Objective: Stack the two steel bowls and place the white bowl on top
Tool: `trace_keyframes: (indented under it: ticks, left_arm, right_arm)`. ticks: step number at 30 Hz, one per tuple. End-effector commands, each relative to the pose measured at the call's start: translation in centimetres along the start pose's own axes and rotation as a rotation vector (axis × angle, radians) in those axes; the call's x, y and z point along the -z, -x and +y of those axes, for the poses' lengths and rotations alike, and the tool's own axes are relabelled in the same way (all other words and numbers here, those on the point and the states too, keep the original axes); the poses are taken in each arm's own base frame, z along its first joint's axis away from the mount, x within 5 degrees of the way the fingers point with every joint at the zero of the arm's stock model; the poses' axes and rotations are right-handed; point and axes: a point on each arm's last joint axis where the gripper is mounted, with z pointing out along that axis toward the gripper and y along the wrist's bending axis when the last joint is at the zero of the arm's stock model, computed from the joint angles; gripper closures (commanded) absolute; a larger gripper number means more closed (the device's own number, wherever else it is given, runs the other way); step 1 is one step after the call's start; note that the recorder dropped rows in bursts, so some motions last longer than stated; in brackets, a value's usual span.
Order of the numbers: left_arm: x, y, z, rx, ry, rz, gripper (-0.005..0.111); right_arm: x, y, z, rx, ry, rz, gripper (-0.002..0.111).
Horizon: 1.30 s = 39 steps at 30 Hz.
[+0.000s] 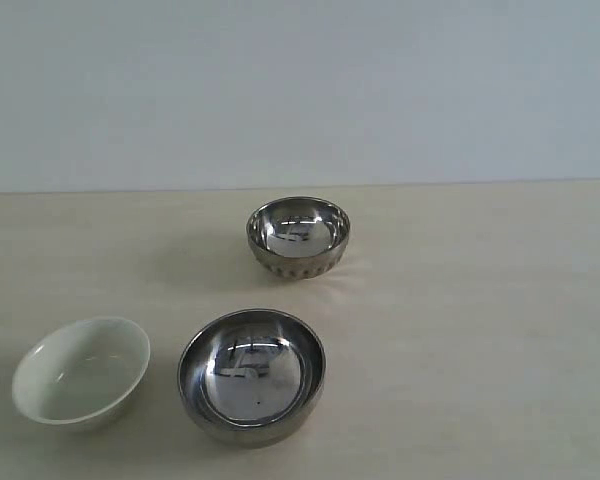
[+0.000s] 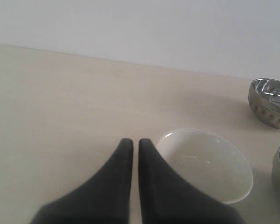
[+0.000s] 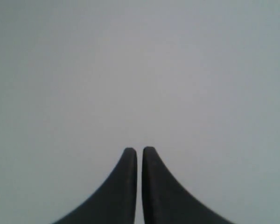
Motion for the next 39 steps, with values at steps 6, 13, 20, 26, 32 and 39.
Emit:
trace_keyframes:
  ticks: [6, 13, 20, 26, 32, 39]
  left_arm:
    - [0.0, 0.0, 0.0, 0.008, -0.009, -0.009, 0.103]
    - [0.0, 0.0, 0.0, 0.008, -0.009, -0.009, 0.103]
    - [0.0, 0.0, 0.0, 0.008, -0.009, -0.009, 0.103]
    - [0.0, 0.0, 0.0, 0.008, -0.009, -0.009, 0.103]
    - [0.0, 0.0, 0.0, 0.008, -0.009, -0.009, 0.103]
    - [0.0, 0.0, 0.0, 0.008, -0.009, -0.009, 0.103]
  right_arm:
    - [-8.9, -0.8, 0.5, 0.297, -0.089, 0.43, 0.108]
    - [-14.5, -3.9, -1.0, 0.4, -0.111, 0.731, 0.108]
    - [-18.8, -6.1, -2.3, 0.392, -0.133, 0.898, 0.108]
    - [-21.1, -9.4, -4.1, 0.419, -0.114, 1.051, 0.108]
    - [-23.5, -12.7, -5.1, 0.343, -0.069, 1.055, 0.091]
    - [-26.1, -20.4, -4.5, 0.33, -0.013, 1.127, 0.058]
